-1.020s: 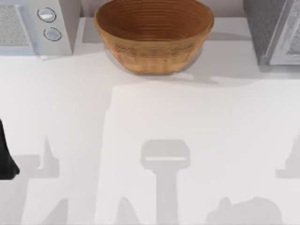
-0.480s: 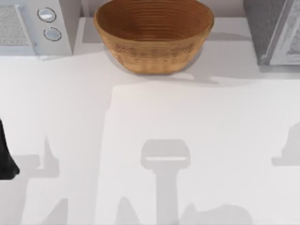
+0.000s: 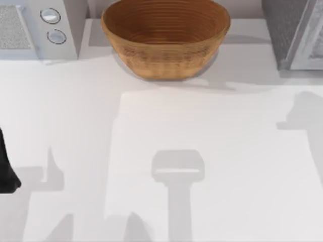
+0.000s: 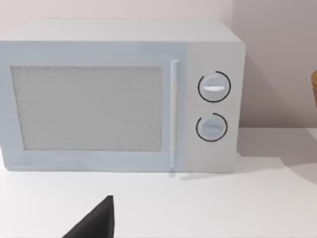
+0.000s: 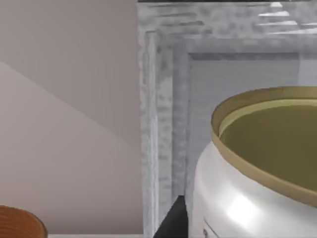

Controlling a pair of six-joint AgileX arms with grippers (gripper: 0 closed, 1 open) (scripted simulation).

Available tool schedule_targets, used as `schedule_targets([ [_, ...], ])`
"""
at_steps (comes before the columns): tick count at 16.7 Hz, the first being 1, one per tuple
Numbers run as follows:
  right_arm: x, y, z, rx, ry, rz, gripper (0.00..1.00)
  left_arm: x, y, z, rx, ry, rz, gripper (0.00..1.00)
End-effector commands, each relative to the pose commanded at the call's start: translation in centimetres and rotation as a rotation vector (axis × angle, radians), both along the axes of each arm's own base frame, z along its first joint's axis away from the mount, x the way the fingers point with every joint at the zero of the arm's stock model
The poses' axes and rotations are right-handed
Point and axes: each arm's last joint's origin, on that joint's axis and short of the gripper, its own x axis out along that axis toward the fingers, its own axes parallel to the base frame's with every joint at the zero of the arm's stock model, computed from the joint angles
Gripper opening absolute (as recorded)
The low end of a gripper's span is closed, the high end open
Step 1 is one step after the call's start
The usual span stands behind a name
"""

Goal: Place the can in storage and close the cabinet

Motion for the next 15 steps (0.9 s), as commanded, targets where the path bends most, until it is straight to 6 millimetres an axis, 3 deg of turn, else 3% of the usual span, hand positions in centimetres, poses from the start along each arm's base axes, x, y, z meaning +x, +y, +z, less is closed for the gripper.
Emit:
schedule_targets([
  [4, 3.8, 1.0, 6.3, 0.001, 0.011, -0.002, 0.00, 0.0, 0.0, 0.0, 0.000, 0.000, 0.000, 1.00],
  [7, 6.7, 1.9, 9.8, 0.002, 0.014, -0.002, 0.00, 0.0, 0.0, 0.0, 0.000, 0.000, 0.000, 1.00],
  [11, 9.8, 2.9, 12.7, 0.002, 0.010, -0.001, 0.00, 0.0, 0.0, 0.0, 0.000, 0.000, 0.000, 1.00],
  [15, 11.4, 3.6, 14.0, -0.002, 0.006, 0.004, 0.00, 0.0, 0.0, 0.0, 0.000, 0.000, 0.000, 1.00],
])
